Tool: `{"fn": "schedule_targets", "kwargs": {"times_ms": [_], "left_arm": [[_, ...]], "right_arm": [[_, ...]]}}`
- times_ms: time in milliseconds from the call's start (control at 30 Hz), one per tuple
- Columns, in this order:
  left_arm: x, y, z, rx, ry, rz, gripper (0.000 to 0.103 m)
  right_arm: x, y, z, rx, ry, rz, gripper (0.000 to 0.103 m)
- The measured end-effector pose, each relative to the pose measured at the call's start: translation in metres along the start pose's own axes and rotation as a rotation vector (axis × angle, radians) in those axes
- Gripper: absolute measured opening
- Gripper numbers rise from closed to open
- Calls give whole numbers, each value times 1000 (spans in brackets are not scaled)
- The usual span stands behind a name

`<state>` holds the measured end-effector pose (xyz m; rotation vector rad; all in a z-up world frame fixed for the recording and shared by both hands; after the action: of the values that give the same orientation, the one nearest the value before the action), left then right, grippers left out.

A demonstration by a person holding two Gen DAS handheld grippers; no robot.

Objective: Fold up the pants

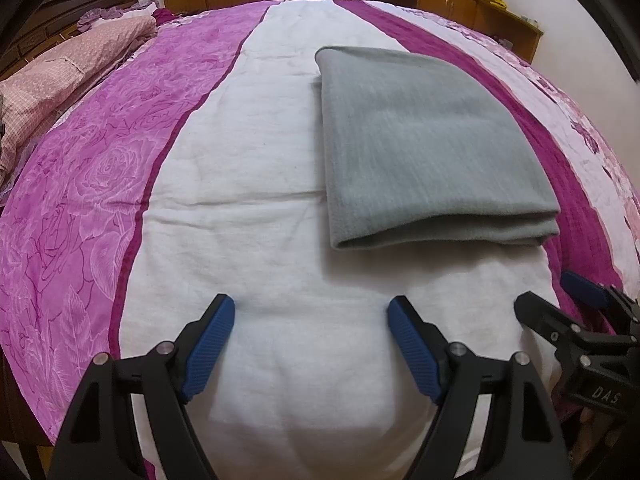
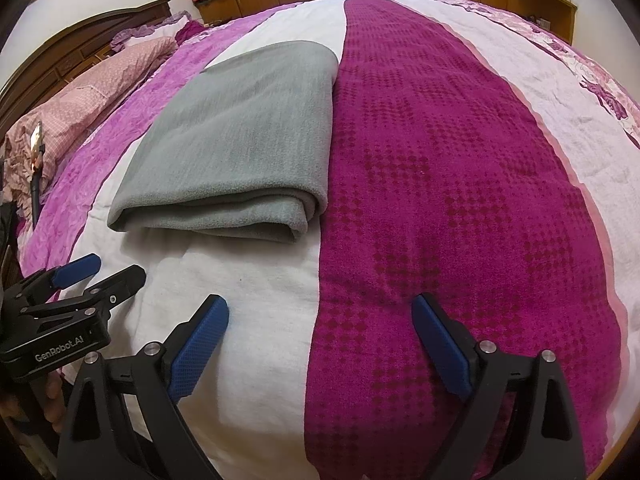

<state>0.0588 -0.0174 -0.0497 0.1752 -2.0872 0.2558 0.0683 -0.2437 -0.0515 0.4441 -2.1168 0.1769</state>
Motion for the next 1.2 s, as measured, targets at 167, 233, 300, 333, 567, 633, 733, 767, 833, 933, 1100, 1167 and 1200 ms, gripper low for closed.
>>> {"fn": "schedule_targets", "kwargs": {"times_ms": [167, 233, 300, 333, 567, 633, 733, 767, 833, 933, 1100, 1167, 1200], "left_arm": [[0, 0, 0, -6, -2, -2, 83], [0, -1, 0, -10, -1, -3, 83], [0, -1, 0, -10, 3, -1, 83], [-1, -1, 0, -10, 4, -1, 83], [-1, 0, -1, -15, 11, -3, 83], [-2, 0, -2, -14, 13, -2, 83], [-2, 0, -1, -18, 11, -2, 83], [-2, 0, -1, -19, 11, -3, 83], [-2, 0, -1, -18, 11, -3, 83], [-2, 0, -1, -19, 12, -3, 83], [-2, 1, -2, -19, 21, 0, 83], [-2, 2, -3, -11, 26, 4, 83], [-2, 2, -3, -10, 27, 5, 83]], "right_arm": [[0, 0, -1, -2, 0, 0, 90], [0, 0, -2, -4, 1, 0, 90], [0, 1, -2, -5, 2, 3, 90], [-1, 0, -2, -5, 3, 4, 90], [-2, 0, -4, -14, 10, 7, 90], [-2, -1, -4, -15, 10, 7, 90], [-2, -1, -4, -15, 10, 7, 90], [-3, -1, -4, -14, 10, 7, 90], [-2, -1, -3, -15, 10, 7, 90], [-2, -1, -4, -15, 12, 7, 90], [-3, -2, -3, -18, 14, 3, 90], [-3, -3, -3, -21, 15, 1, 90], [-2, -2, -3, -21, 15, 1, 90]]}}
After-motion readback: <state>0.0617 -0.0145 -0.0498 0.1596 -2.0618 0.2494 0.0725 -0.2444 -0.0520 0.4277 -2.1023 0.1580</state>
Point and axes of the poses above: each gripper's, at about its wrist camera, not at the fingertips, and x roughly against the way its jaws point, y to its left, z to its underside, the point moved 2 cm from there along -x, roughly the way its jaws point, and after that the axes turned 14 degrees about x, right-handed, at the moved point
